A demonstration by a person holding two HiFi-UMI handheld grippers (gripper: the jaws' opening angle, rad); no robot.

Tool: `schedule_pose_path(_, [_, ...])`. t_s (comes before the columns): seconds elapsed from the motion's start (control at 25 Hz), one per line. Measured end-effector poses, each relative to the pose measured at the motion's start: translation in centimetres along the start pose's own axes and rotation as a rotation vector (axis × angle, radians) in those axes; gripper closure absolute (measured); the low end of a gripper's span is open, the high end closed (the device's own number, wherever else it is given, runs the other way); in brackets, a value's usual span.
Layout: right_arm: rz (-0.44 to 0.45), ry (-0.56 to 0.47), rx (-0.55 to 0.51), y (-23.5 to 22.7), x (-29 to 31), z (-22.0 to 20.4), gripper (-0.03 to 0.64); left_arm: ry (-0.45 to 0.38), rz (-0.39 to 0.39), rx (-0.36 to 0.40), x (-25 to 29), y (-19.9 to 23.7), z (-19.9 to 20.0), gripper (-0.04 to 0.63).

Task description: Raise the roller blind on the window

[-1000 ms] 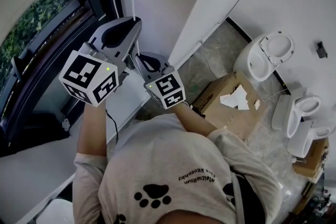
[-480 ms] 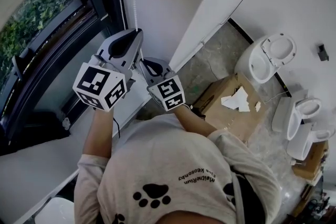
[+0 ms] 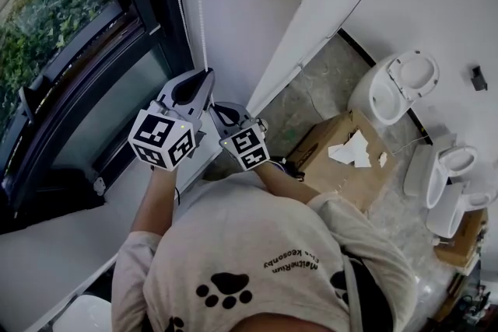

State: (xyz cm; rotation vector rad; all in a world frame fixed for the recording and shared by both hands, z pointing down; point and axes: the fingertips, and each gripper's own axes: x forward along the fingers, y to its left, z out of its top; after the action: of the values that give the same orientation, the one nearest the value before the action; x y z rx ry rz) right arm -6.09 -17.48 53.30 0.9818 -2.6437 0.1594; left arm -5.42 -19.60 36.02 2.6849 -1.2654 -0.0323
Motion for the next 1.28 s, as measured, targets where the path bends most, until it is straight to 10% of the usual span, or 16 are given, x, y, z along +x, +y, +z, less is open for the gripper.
schedule_pose_path(0.92, [0.048, 0.135, 0.027, 1.4, 0.4, -4.9, 0.604, 0.049, 0.007, -0.062, -0.1, 0.3, -5.1, 0.586])
schedule_pose_path(1.28, [-0.01, -0.018, 0.054, -0.8, -3.4, 2.9, 0.502, 0.039, 0.014, -0.062, -0.1, 1.2, -5.1, 0.586])
